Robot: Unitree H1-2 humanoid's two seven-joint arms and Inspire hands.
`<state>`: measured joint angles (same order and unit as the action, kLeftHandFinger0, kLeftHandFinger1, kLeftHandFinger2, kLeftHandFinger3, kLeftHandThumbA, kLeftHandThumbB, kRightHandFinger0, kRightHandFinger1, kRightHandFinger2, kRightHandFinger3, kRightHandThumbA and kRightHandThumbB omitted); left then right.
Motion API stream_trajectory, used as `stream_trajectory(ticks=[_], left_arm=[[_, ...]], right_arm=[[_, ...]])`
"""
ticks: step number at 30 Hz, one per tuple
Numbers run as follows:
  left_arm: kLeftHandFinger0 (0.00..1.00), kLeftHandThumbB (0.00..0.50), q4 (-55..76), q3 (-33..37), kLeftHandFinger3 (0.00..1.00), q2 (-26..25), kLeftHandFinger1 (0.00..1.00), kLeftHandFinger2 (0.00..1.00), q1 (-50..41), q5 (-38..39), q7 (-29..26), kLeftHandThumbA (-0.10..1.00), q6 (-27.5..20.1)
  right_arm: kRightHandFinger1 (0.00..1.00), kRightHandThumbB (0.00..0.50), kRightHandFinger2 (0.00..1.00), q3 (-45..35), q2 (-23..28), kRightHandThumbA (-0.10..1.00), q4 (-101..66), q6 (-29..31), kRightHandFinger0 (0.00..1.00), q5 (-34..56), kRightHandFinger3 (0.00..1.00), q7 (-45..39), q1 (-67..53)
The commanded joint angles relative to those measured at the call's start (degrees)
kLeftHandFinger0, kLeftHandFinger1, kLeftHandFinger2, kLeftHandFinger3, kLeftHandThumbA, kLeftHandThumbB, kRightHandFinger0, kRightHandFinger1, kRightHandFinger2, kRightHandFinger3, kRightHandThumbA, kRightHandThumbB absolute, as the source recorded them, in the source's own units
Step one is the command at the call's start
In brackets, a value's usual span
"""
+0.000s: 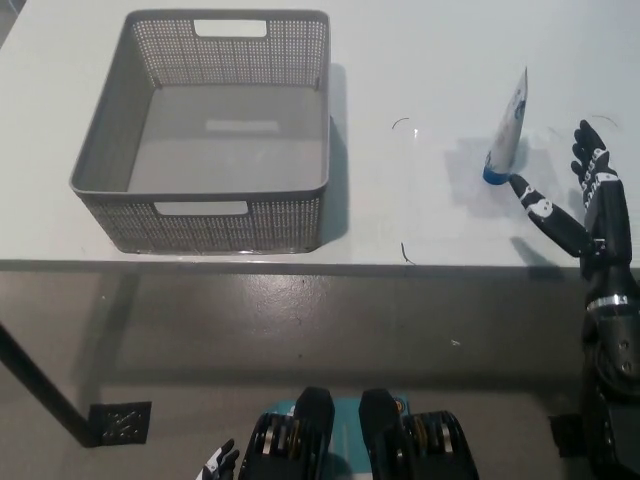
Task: Use the right hand to pick up a shampoo and place it into a container on the left side
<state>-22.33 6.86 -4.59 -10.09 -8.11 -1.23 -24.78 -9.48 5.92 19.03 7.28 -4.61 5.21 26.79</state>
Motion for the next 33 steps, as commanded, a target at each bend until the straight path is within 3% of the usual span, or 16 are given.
stream_trajectory(ticks=[1,10,25,33], left_arm=[[1.0,0.121,0.9,0.5,1.0,-0.2,1.0,1.0,-0.1,-0.6,-1.2,0.99,-2.2],[1.0,0.125,1.0,0.5,1.0,-0.1,1.0,1.0,-0.1,-0.9,-1.5,1.0,-2.2],[1.0,0.132,0.8,1.0,1.0,-0.2,1.0,1.0,-0.5,-0.3,-0.9,0.99,-2.2],[1.0,0.135,0.8,1.7,1.0,-0.7,1.0,1.0,0.0,-1.3,-1.6,1.0,-2.2]], right_arm=[[1.0,0.32,1.0,-1.0,0.7,0.88,2.7,1.3,1.0,2.1,1.0,1.5,4.9],[1.0,0.295,1.0,-0.6,1.2,0.88,10.4,2.0,1.0,1.6,1.0,2.7,9.9],[1.0,0.341,1.0,-0.3,2.0,0.89,20.7,2.2,1.0,1.9,1.0,3.6,15.6],[1.0,0.341,1.0,-0.2,2.9,0.87,32.5,6.1,1.0,2.1,1.0,5.0,22.2]])
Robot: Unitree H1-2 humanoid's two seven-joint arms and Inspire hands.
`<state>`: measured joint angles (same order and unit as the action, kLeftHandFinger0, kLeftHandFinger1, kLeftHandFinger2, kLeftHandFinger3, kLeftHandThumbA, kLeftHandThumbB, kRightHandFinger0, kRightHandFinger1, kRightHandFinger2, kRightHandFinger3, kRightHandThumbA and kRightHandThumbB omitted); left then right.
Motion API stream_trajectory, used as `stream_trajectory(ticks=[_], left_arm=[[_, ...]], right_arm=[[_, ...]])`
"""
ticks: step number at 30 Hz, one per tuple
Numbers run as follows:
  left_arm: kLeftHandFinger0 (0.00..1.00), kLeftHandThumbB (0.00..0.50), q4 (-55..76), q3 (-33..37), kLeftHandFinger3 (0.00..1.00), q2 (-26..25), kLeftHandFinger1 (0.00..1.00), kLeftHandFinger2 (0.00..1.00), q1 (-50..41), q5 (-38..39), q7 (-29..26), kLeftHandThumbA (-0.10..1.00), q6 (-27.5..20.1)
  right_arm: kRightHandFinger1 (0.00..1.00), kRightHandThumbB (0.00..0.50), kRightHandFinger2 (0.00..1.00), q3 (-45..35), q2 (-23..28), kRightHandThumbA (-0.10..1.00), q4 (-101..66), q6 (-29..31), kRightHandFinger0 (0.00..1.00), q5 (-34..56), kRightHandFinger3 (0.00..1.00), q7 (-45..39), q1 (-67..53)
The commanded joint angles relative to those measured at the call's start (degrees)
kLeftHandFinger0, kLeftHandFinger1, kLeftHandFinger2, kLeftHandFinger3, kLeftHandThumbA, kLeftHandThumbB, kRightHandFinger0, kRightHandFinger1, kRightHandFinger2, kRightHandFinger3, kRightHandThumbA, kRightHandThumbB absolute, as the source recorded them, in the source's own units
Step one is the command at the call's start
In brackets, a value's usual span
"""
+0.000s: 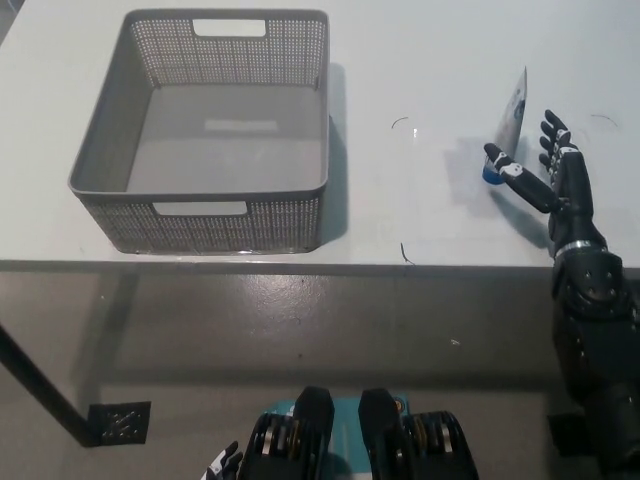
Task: Use the right hand to pick up a shampoo and place it into a container on the left side
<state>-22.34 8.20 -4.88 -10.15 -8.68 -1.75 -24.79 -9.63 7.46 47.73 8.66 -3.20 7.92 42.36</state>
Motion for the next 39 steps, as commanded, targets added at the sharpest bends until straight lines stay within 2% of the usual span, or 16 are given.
stream_trajectory(ticks=[1,10,18,20,22,23,24,25,26,27,28,29,30,31,33,39], left_arm=[[1.0,0.135,0.8,0.4,1.0,-0.5,1.0,1.0,0.0,-0.8,-1.2,1.0,-2.1],[1.0,0.131,1.0,0.7,1.0,-0.5,1.0,1.0,0.3,-0.6,-1.1,1.0,-2.1],[1.0,0.121,1.4,0.8,1.0,-0.6,1.0,1.0,0.5,-0.8,-1.1,1.0,-2.1],[1.0,0.125,1.3,0.9,1.0,-0.7,1.0,1.0,0.8,-1.2,-1.3,1.0,-2.1],[1.0,0.128,1.2,0.8,1.0,-0.7,1.0,1.0,1.1,-1.2,-1.2,1.0,-2.1],[1.0,0.126,1.2,0.7,1.0,-0.8,1.0,1.0,1.1,-1.1,-1.3,1.0,-2.1],[1.0,0.124,1.2,0.7,1.0,-0.8,1.0,1.0,1.1,-1.1,-1.3,1.0,-2.1],[1.0,0.125,1.1,0.6,1.0,-0.9,1.0,1.0,1.3,-1.0,-1.3,1.0,-2.1],[1.0,0.125,1.1,0.6,1.0,-0.9,1.0,1.0,1.3,-1.0,-1.3,1.0,-2.1],[1.0,0.125,1.1,0.5,1.0,-0.9,1.0,1.0,1.3,-0.3,-1.1,1.0,-2.1],[1.0,0.125,1.1,0.4,1.0,-0.9,1.0,1.0,1.4,-0.4,-1.2,1.0,-2.1],[1.0,0.12,1.1,0.5,1.0,-1.0,1.0,1.0,1.4,-0.6,-1.3,1.0,-2.1],[1.0,0.12,1.0,0.6,1.0,-1.1,1.0,1.0,1.5,-0.9,-1.5,1.0,-2.1],[1.0,0.121,0.8,0.7,1.0,-1.2,1.0,1.0,1.6,-0.8,-1.7,1.0,-2.1],[1.0,0.125,0.7,0.5,1.0,-1.3,1.0,1.0,1.9,-0.4,-1.5,1.0,-2.1],[1.0,0.117,0.5,0.5,1.0,-1.3,1.0,1.0,2.1,-0.5,-2.0,1.0,-2.1]], right_arm=[[1.0,0.342,1.0,0.0,1.5,0.86,4.9,5.1,1.0,0.7,1.0,2.5,7.2],[1.0,0.323,1.0,1.9,2.9,0.84,17.0,6.9,1.0,-0.1,1.0,3.7,14.9],[1.0,0.339,1.0,2.3,2.8,0.87,21.6,7.2,1.0,0.5,1.0,3.4,18.4],[1.0,0.339,1.0,1.0,2.6,0.81,22.5,7.4,1.0,2.5,1.0,1.1,18.8],[1.0,0.287,1.0,1.5,2.6,0.7,22.1,7.2,1.0,2.2,1.0,1.1,18.6],[0.64,0.265,0.6,1.5,2.5,0.53,22.3,7.2,0.71,2.1,0.6,1.6,18.5],[0.45,0.283,0.51,1.5,2.4,0.47,22.8,7.1,0.55,2.1,0.57,2.0,18.6],[0.1,0.23,0.21,1.9,2.4,0.16,23.7,6.6,0.08,1.4,0.25,3.7,18.9],[0.11,0.243,0.27,1.9,2.4,0.12,23.8,6.7,0.02,1.4,0.28,3.7,18.9],[0.11,0.194,0.33,2.8,2.4,-0.09,23.9,7.4,0.0,0.3,0.23,5.3,18.6],[0.21,0.165,0.48,3.2,2.4,-0.1,23.9,7.5,0.0,-0.1,0.36,5.5,18.5],[0.27,0.157,0.58,3.6,2.6,-0.1,23.9,7.5,0.02,-0.3,0.47,5.2,18.3],[0.28,0.148,0.62,3.7,2.7,-0.1,24.0,7.7,0.01,-0.2,0.52,4.8,18.2],[0.17,0.143,0.58,3.8,2.8,-0.1,23.8,7.7,0.0,0.0,0.54,4.6,17.9],[0.24,0.142,0.63,3.8,2.8,-0.1,23.8,7.6,0.0,0.3,0.61,4.4,17.9],[0.23,0.155,0.59,2.6,2.7,-0.1,23.0,9.8,0.0,1.6,0.56,4.6,16.8]])
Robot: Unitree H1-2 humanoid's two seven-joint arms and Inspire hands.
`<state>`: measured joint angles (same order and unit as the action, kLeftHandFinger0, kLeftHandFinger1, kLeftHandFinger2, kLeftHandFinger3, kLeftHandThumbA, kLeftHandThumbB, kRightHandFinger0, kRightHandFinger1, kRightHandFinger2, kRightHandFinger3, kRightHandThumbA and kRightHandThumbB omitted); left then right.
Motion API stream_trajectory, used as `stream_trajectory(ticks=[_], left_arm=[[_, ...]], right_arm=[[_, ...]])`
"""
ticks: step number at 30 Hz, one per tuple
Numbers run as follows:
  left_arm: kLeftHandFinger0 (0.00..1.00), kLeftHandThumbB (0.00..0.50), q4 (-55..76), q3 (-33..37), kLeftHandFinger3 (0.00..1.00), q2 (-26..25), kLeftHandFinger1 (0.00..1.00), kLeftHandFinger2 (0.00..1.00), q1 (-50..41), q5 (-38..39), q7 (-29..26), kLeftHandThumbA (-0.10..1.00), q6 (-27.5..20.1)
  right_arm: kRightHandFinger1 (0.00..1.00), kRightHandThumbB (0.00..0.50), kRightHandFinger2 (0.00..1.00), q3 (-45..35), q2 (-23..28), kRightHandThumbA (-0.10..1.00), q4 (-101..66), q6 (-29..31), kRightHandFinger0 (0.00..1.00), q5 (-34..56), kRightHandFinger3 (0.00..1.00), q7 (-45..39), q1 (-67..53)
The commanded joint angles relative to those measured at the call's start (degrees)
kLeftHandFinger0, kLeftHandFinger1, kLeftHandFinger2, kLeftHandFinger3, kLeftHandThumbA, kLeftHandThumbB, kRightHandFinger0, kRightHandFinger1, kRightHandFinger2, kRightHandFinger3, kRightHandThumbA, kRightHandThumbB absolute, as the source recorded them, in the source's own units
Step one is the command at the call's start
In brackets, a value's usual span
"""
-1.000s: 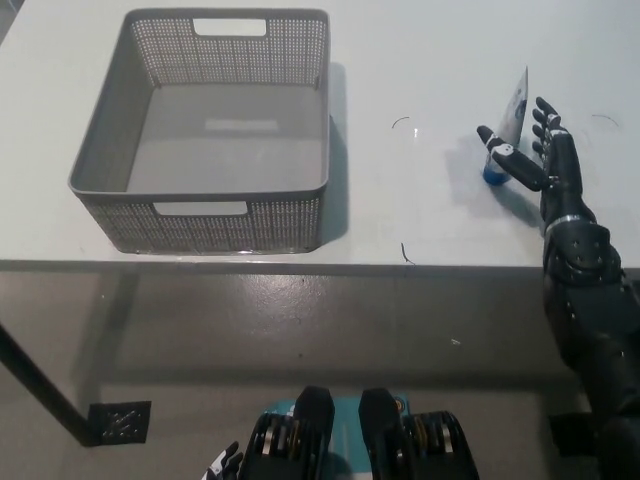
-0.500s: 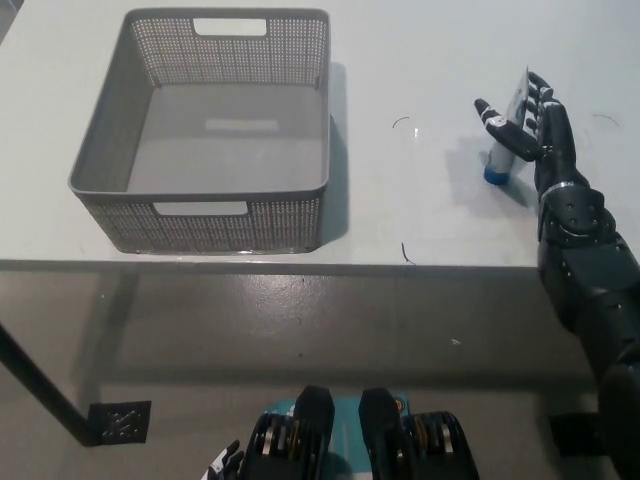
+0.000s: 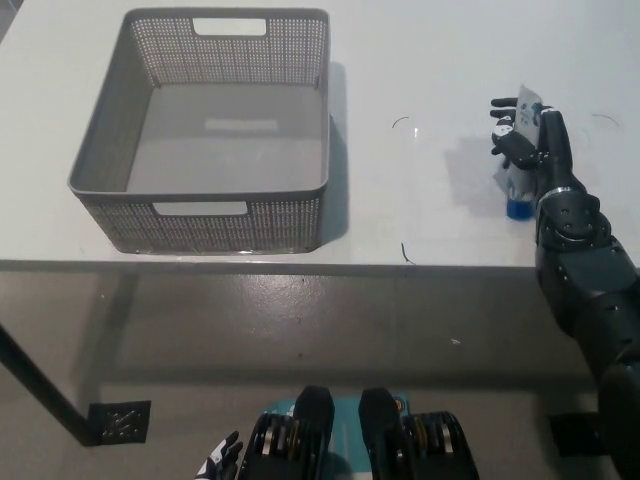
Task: Use the right hand to pick up a shampoo and place it into a container on the left side
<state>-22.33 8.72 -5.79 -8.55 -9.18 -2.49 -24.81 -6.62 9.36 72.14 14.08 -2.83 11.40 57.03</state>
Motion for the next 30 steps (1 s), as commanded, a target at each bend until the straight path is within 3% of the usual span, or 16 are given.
stream_trajectory(ticks=[1,7,8,10,12,16,17,19,20,22,26,30], left_arm=[[1.0,0.12,0.6,0.0,1.0,-0.4,1.0,1.0,0.3,0.1,-1.1,1.0,-2.1],[1.0,0.11,0.8,-0.2,1.0,-0.4,1.0,1.0,0.0,1.0,-0.1,1.0,-2.1],[1.0,0.1,0.8,-0.1,1.0,-0.5,1.0,1.0,0.0,0.9,-0.2,1.0,-2.1],[1.0,0.108,0.7,0.0,1.0,-0.5,1.0,1.0,0.1,0.8,-0.3,1.0,-2.1],[1.0,0.103,0.5,-0.1,1.0,-0.5,1.0,1.0,0.2,1.0,-0.4,1.0,-2.1],[1.0,0.086,0.8,0.0,1.0,-0.5,1.0,1.0,-0.2,0.9,-0.5,1.0,-2.1],[1.0,0.085,0.7,0.0,1.0,-0.5,1.0,1.0,-0.2,0.8,-0.6,1.0,-2.1],[1.0,0.086,0.8,-0.1,1.0,-0.5,1.0,1.0,-0.2,0.8,-0.5,1.0,-2.1],[1.0,0.093,0.9,0.0,1.0,-0.6,1.0,1.0,-0.2,0.8,-0.4,1.0,-2.1],[1.0,0.089,0.9,0.1,1.0,-0.6,1.0,1.0,-0.3,0.8,-0.3,1.0,-2.1],[1.0,0.084,0.9,0.2,1.0,-0.7,1.0,1.0,-0.2,0.4,-0.6,1.0,-2.1],[1.0,0.087,0.7,0.1,1.0,-0.6,1.0,1.0,-0.7,1.0,-0.3,1.0,-2.1]], right_arm=[[0.23,0.161,0.59,-0.5,0.8,-0.1,-1.3,4.9,0.0,1.4,0.56,1.1,1.9],[0.26,0.157,0.61,-0.6,0.7,-0.1,-1.0,5.9,0.0,1.1,0.59,3.7,1.4],[0.29,0.145,0.65,-0.6,0.6,-0.1,-1.6,5.7,0.0,1.0,0.6,4.3,1.4],[0.22,0.143,0.56,-0.6,0.4,-0.1,-2.1,5.7,0.0,0.9,0.6,4.7,1.4],[0.19,0.133,0.54,-0.9,0.2,-0.1,-2.4,6.5,0.0,1.6,0.59,4.4,1.8],[0.2,0.145,0.56,-1.2,-0.7,-0.1,-6.6,6.8,0.0,2.5,0.57,2.7,1.6],[0.24,0.156,0.58,-1.4,-1.1,-0.1,-7.7,6.8,0.06,2.9,0.57,2.3,1.7],[0.22,0.154,0.55,-1.7,-1.5,-0.1,-9.1,6.7,0.0,3.5,0.54,1.7,1.8],[0.19,0.192,0.55,-1.9,-1.9,-0.1,-11.5,5.5,0.0,4.3,0.56,0.5,1.6],[0.14,0.167,0.54,-1.2,-3.1,-0.1,-18.6,1.9,0.0,3.7,0.6,0.6,1.1],[0.17,0.136,0.56,0.8,-4.8,-0.1,-28.1,-1.2,0.0,1.4,0.7,1.1,-0.3],[0.19,0.126,0.57,2.8,-7.2,-0.1,-36.3,-4.7,0.0,0.0,0.71,1.1,-1.1]])
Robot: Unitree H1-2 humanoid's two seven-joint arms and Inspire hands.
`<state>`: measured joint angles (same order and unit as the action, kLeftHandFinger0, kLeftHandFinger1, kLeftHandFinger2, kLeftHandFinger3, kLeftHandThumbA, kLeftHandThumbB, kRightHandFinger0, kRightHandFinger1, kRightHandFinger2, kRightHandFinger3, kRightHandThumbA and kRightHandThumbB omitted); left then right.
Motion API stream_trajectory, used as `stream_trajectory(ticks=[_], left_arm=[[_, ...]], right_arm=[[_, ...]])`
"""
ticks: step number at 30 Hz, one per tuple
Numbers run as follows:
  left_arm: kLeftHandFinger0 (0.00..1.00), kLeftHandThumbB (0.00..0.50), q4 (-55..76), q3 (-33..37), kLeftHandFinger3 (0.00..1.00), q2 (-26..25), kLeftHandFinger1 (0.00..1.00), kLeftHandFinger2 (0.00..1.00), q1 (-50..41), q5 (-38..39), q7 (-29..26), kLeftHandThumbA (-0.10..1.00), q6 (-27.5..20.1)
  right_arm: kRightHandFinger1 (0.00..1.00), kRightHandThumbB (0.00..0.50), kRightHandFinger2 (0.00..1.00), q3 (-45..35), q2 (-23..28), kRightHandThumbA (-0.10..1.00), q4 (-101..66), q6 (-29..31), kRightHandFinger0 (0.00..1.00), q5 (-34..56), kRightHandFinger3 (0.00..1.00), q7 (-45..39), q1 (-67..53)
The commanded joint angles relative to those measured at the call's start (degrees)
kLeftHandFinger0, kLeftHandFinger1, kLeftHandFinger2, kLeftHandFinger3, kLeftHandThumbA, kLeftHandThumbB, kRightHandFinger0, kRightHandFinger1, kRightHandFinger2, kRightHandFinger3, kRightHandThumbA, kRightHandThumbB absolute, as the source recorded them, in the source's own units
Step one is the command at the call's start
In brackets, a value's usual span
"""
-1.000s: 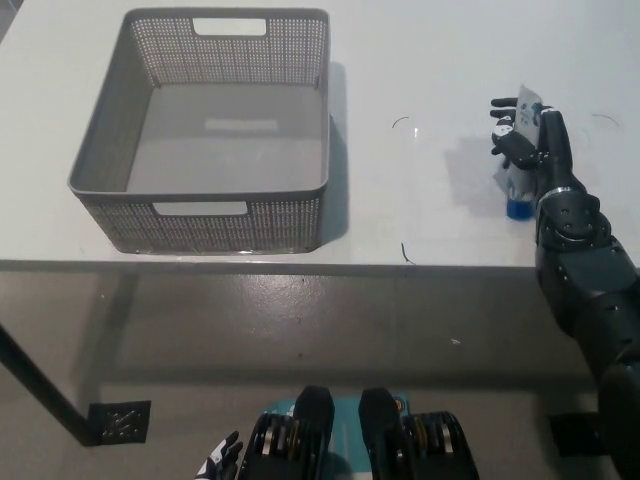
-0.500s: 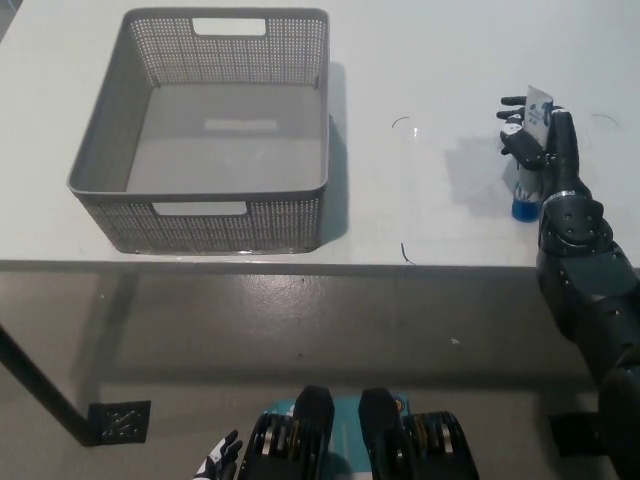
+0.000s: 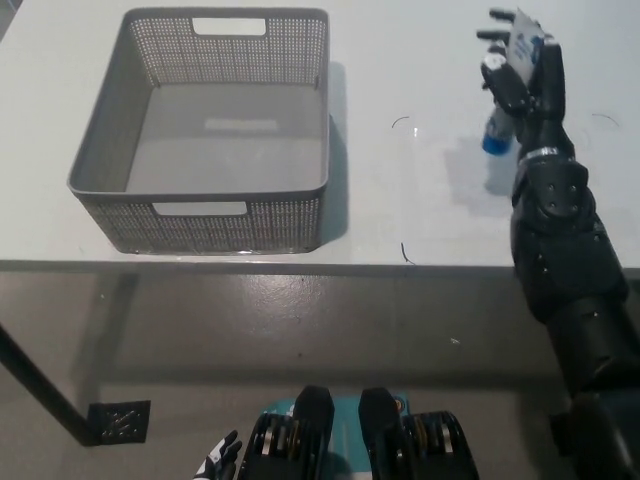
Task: Use the right hand to pick up a shampoo and place it into a container on the left side
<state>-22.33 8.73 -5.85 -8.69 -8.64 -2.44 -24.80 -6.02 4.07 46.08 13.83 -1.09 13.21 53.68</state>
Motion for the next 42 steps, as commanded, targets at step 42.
stream_trajectory(ticks=[42], left_arm=[[1.0,0.099,-0.3,4.9,1.0,-2.7,1.0,1.0,-1.5,1.3,-0.2,0.99,-2.1]], right_arm=[[0.47,0.145,0.83,13.7,-17.5,-0.1,14.2,5.1,0.05,-10.1,0.67,7.4,4.7]])
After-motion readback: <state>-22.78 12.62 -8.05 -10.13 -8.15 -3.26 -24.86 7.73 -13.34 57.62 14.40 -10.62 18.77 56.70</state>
